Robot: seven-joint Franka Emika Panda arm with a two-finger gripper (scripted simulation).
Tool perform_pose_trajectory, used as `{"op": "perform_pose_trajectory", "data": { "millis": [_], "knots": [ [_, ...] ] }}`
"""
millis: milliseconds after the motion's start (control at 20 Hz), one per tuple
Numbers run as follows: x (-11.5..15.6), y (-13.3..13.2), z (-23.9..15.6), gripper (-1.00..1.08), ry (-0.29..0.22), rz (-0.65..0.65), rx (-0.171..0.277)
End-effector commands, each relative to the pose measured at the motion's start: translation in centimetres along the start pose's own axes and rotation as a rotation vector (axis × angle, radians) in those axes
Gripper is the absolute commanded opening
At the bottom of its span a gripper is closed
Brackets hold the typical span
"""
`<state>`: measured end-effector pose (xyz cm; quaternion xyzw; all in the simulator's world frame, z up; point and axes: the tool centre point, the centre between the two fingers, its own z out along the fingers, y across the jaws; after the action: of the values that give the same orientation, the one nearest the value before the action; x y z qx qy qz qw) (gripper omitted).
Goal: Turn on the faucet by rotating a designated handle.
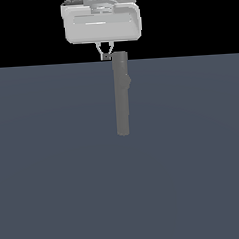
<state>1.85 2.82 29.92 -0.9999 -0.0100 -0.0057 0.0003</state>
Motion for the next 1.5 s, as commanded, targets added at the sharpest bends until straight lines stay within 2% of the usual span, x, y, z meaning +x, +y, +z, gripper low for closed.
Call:
{"op": "perform_pose_trajectory", "data": {
  "millis": [0, 400, 450, 500, 1050, 1100, 1150, 1450],
  "knots": [
    [-0.2, 0.5, 0.0, -1.0, -0.001, 0.001, 0.0],
    [-2.2, 4.6, -0.2, -1.0, -0.011, 0.004, 0.0],
    [-2.2, 4.6, -0.2, -1.0, -0.011, 0.004, 0.0],
    [-1.4, 2.1, 0.0, -1.0, -0.001, -0.031, 0.005],
    [0.1, 9.2, -0.1, -1.0, -0.011, 0.004, -0.001],
    [0.1, 9.2, -0.1, -1.0, -0.011, 0.004, -0.001],
    [-0.9, 4.9, 0.0, -1.0, -0.037, -0.053, 0.015],
    [1.0, 6.6, 0.0, -1.0, -0.029, -0.034, 0.01]
  ]
}}
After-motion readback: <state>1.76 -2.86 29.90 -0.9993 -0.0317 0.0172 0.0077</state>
